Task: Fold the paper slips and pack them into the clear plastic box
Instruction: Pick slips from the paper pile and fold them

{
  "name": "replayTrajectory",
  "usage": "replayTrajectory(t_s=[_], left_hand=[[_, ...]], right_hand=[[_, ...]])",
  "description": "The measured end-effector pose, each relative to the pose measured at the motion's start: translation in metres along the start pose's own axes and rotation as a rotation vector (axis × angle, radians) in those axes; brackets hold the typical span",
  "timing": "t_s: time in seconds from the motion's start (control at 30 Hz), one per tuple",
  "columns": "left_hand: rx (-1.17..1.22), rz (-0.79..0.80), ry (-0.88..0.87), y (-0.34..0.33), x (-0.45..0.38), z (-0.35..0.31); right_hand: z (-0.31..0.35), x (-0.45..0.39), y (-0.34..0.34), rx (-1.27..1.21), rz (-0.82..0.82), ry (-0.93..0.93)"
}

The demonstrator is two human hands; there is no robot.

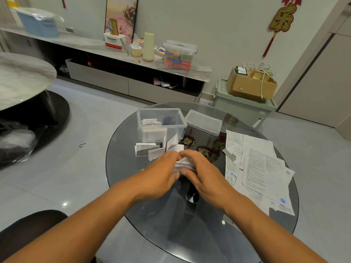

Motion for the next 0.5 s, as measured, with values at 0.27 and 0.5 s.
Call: replayTrajectory(t_s=[0.27,0.5], left_hand=[[-0.167,-0.275,0.35,0.082,0.015,0.059],[-0.118,-0.332,0.478,0.082,0.011,0.086]], right_hand=[[0.008,-0.006,0.002,0.282,0.157,-0.107],[0.011,-0.016,-0.002,0.298,0.169,-0.1]])
Point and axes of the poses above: each hand's wrist, its own x-axis away from the middle knuckle, its own y-axis out of the back of the hand, z = x × y, the point moved 6 cm from there along -x, towards the middle knuckle, and after that the axes turned 10 degrees about -x, right-handed, at the moved point
